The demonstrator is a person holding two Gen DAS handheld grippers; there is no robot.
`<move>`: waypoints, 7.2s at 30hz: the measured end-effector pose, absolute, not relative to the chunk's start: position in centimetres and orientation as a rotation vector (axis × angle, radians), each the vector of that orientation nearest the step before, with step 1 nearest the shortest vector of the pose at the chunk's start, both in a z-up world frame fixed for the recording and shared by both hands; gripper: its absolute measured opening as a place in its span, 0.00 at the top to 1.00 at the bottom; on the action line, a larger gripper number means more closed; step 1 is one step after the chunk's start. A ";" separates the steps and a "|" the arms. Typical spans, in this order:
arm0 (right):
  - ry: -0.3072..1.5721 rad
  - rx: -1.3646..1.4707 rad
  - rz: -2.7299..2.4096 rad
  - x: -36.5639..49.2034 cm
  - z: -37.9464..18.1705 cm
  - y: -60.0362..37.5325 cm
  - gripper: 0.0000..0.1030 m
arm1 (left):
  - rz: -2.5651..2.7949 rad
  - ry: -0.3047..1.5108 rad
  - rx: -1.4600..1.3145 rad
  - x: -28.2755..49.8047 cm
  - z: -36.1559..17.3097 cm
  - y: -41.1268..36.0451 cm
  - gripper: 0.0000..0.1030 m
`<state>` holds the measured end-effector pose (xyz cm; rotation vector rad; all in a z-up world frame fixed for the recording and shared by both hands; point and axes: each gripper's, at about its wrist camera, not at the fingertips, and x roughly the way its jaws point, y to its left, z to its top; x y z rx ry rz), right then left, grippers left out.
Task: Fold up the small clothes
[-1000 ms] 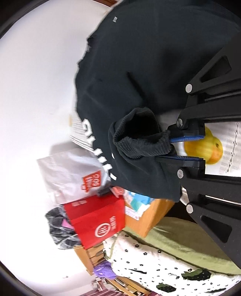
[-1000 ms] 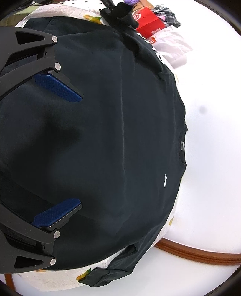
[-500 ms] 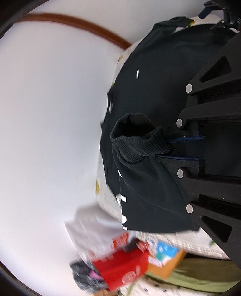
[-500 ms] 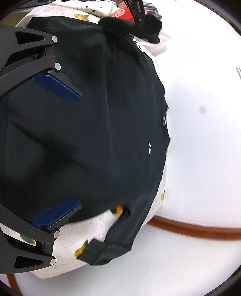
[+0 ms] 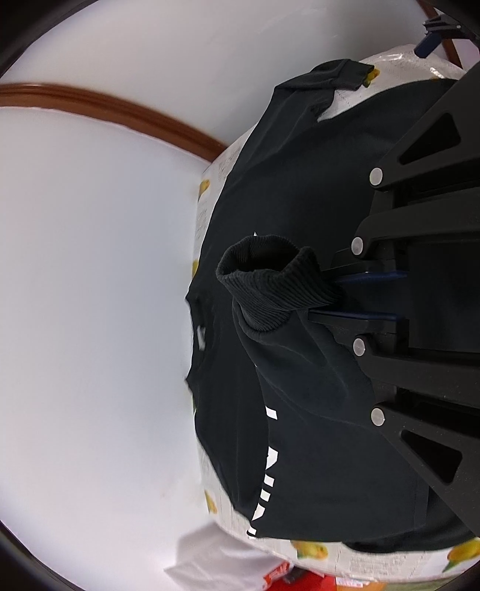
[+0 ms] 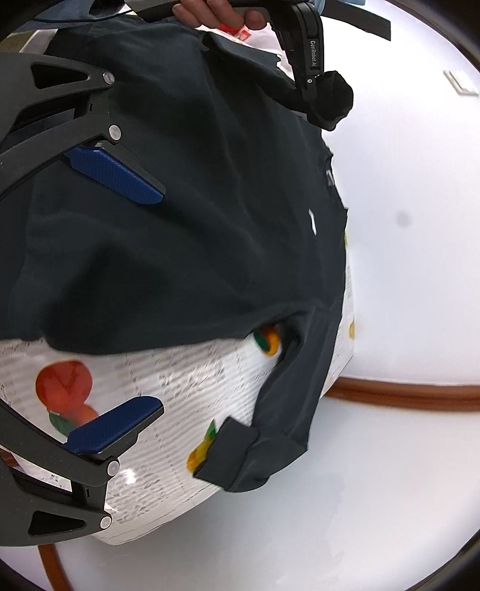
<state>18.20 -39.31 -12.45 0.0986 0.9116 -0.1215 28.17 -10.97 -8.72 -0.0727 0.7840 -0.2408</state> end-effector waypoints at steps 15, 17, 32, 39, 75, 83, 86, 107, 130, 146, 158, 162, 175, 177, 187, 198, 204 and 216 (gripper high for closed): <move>0.883 0.104 -0.019 21.6 -11.4 -35.3 0.01 | -0.236 0.764 -0.126 26.0 -7.6 -4.6 0.44; 0.878 0.090 0.021 23.2 -11.1 -33.5 0.04 | -0.184 0.755 -0.119 25.1 -7.7 -1.6 0.44; 1.058 0.066 0.098 36.9 -16.1 -27.0 0.20 | 0.160 0.921 -0.086 25.6 -15.9 14.7 0.44; 1.120 0.144 0.135 40.7 -18.7 -26.4 0.39 | 0.174 0.911 0.039 29.3 -17.7 14.2 0.48; 0.948 0.011 -0.137 39.8 -17.0 -37.5 0.59 | 0.130 0.937 -0.065 29.1 -18.0 14.2 0.80; 0.965 0.011 -0.112 31.0 -16.6 -38.8 0.43 | 0.090 0.960 -0.075 25.0 -17.0 13.4 0.59; 0.981 0.010 -0.107 27.8 -17.1 -39.1 0.42 | 0.089 0.952 -0.085 22.9 -16.5 13.3 0.43; 0.990 0.105 -0.052 15.0 -21.2 -40.2 0.42 | 0.081 0.997 -0.058 11.1 -17.9 12.3 0.50; 0.926 0.072 0.034 12.1 -21.0 -38.5 0.88 | 0.080 0.978 -0.080 8.4 -18.0 11.5 0.94; 0.901 0.030 0.053 12.7 -19.1 -40.6 0.69 | 0.088 0.955 -0.122 7.5 -16.3 11.7 0.88; 0.846 0.020 -0.248 18.7 -18.3 -52.1 0.38 | 0.089 0.924 -0.070 12.9 -16.0 8.4 0.49; 0.876 0.012 -0.263 21.1 -20.0 -53.4 0.37 | 0.106 0.940 -0.050 14.7 -17.0 7.3 0.49; 0.909 0.025 -0.338 27.3 -22.4 -55.3 0.38 | 0.145 0.925 -0.033 16.3 -18.4 6.9 0.29; 0.913 0.051 -0.339 27.5 -22.6 -55.8 0.39 | 0.148 0.915 -0.026 16.3 -18.5 6.7 0.29; 0.902 0.025 -0.366 27.4 -22.7 -55.5 0.53 | 0.153 0.904 -0.033 16.2 -18.5 6.8 0.26; 0.903 0.003 -0.377 27.2 -22.7 -55.5 0.53 | 0.154 0.907 -0.037 16.0 -18.5 6.7 0.25; 0.904 0.001 -0.378 27.2 -22.6 -55.4 0.53 | 0.154 0.907 -0.037 16.0 -18.5 6.6 0.25; 0.904 0.003 -0.377 27.1 -22.6 -55.4 0.53 | 0.155 0.908 -0.037 16.1 -18.5 6.6 0.24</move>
